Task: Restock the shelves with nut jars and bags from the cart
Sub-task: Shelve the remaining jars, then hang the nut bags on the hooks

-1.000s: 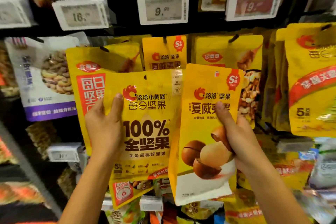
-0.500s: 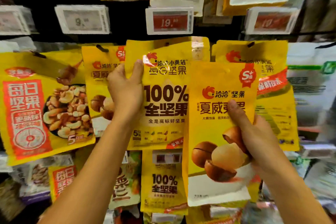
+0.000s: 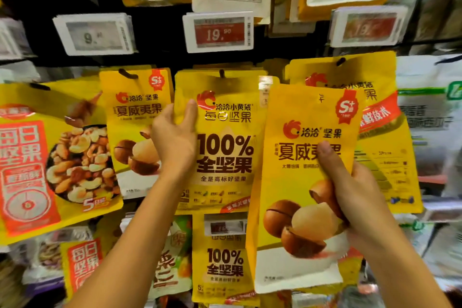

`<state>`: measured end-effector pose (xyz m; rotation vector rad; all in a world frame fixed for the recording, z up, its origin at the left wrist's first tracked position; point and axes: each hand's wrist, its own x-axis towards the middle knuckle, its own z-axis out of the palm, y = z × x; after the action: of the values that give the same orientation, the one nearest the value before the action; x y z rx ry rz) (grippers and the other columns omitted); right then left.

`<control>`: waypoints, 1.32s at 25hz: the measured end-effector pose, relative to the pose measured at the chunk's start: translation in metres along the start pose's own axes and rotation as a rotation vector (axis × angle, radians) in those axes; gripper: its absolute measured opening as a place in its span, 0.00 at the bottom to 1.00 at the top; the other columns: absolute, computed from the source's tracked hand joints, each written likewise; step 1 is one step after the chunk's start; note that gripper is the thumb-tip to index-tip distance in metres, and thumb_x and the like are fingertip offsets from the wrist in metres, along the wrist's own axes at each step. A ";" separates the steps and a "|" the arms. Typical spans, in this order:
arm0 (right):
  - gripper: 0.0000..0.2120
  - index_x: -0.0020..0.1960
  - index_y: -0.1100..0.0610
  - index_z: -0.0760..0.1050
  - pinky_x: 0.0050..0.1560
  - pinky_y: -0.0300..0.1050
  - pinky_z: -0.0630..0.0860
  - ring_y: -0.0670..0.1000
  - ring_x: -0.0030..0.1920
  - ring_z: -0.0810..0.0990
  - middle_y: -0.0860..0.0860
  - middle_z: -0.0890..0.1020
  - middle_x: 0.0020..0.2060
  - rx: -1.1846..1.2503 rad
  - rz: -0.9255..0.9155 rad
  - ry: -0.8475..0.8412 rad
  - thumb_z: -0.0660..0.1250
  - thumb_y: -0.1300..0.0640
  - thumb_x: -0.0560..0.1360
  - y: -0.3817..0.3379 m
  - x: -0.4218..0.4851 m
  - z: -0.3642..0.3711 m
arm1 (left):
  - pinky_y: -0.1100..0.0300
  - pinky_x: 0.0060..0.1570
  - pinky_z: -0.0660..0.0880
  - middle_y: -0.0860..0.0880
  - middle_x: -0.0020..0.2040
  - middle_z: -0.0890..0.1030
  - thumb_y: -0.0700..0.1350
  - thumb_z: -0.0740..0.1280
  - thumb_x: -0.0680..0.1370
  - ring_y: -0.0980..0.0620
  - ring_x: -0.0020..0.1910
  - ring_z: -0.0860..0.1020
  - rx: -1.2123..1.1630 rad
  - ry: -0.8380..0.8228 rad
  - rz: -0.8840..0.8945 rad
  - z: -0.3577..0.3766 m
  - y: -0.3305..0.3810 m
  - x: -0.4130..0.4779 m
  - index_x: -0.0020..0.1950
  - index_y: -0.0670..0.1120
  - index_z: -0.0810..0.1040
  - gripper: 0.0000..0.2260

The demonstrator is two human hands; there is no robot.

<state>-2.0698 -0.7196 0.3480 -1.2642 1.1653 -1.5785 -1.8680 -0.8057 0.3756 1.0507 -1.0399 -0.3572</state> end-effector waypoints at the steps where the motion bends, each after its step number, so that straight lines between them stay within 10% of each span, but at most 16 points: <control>1: 0.18 0.41 0.40 0.81 0.23 0.30 0.70 0.39 0.26 0.79 0.42 0.80 0.25 -0.001 -0.002 -0.001 0.64 0.33 0.57 0.000 -0.001 0.002 | 0.44 0.51 0.78 0.45 0.45 0.81 0.50 0.63 0.79 0.45 0.47 0.80 -0.020 -0.017 0.001 0.000 0.001 0.001 0.42 0.49 0.73 0.08; 8: 0.14 0.36 0.40 0.81 0.24 0.29 0.70 0.38 0.26 0.78 0.42 0.80 0.23 0.000 -0.022 -0.040 0.64 0.35 0.57 0.002 -0.008 0.013 | 0.56 0.39 0.77 0.49 0.38 0.79 0.49 0.63 0.79 0.51 0.38 0.78 -0.047 -0.063 0.142 -0.011 0.000 0.004 0.40 0.49 0.74 0.09; 12: 0.15 0.39 0.49 0.78 0.23 0.28 0.69 0.37 0.24 0.77 0.43 0.79 0.21 0.018 -0.014 -0.056 0.64 0.40 0.60 0.009 -0.013 0.020 | 0.45 0.45 0.79 0.43 0.42 0.80 0.48 0.63 0.80 0.42 0.43 0.80 -0.057 -0.009 0.051 -0.007 -0.004 0.024 0.42 0.44 0.75 0.10; 16: 0.19 0.41 0.48 0.78 0.23 0.29 0.70 0.37 0.24 0.77 0.43 0.79 0.22 0.019 -0.011 -0.017 0.64 0.37 0.58 0.010 -0.011 0.021 | 0.66 0.36 0.75 0.54 0.36 0.78 0.49 0.63 0.80 0.62 0.34 0.77 -0.004 -0.031 0.080 0.001 -0.011 0.026 0.38 0.52 0.72 0.10; 25: 0.18 0.40 0.48 0.79 0.23 0.30 0.71 0.39 0.26 0.79 0.43 0.81 0.24 0.029 -0.014 0.024 0.65 0.37 0.59 0.014 -0.008 0.025 | 0.59 0.51 0.73 0.50 0.54 0.80 0.53 0.61 0.80 0.54 0.51 0.78 0.004 -0.050 -0.064 0.016 -0.032 0.027 0.55 0.47 0.75 0.11; 29: 0.18 0.43 0.49 0.79 0.24 0.29 0.71 0.38 0.27 0.80 0.42 0.81 0.25 0.036 -0.028 -0.025 0.66 0.38 0.61 0.014 0.000 0.047 | 0.63 0.50 0.73 0.49 0.51 0.76 0.48 0.63 0.79 0.51 0.51 0.75 0.151 -0.017 0.179 -0.024 -0.037 0.014 0.58 0.42 0.71 0.12; 33: 0.15 0.46 0.48 0.80 0.31 0.30 0.75 0.39 0.36 0.83 0.41 0.85 0.35 0.032 -0.031 -0.133 0.65 0.40 0.66 0.015 0.014 0.086 | 0.59 0.40 0.77 0.49 0.41 0.82 0.53 0.55 0.81 0.56 0.38 0.80 -0.196 -0.344 -0.106 -0.063 -0.024 0.000 0.45 0.48 0.79 0.16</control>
<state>-1.9873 -0.7528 0.3441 -1.3507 1.0374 -1.5056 -1.8102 -0.7839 0.3495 0.8861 -1.2285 -0.7309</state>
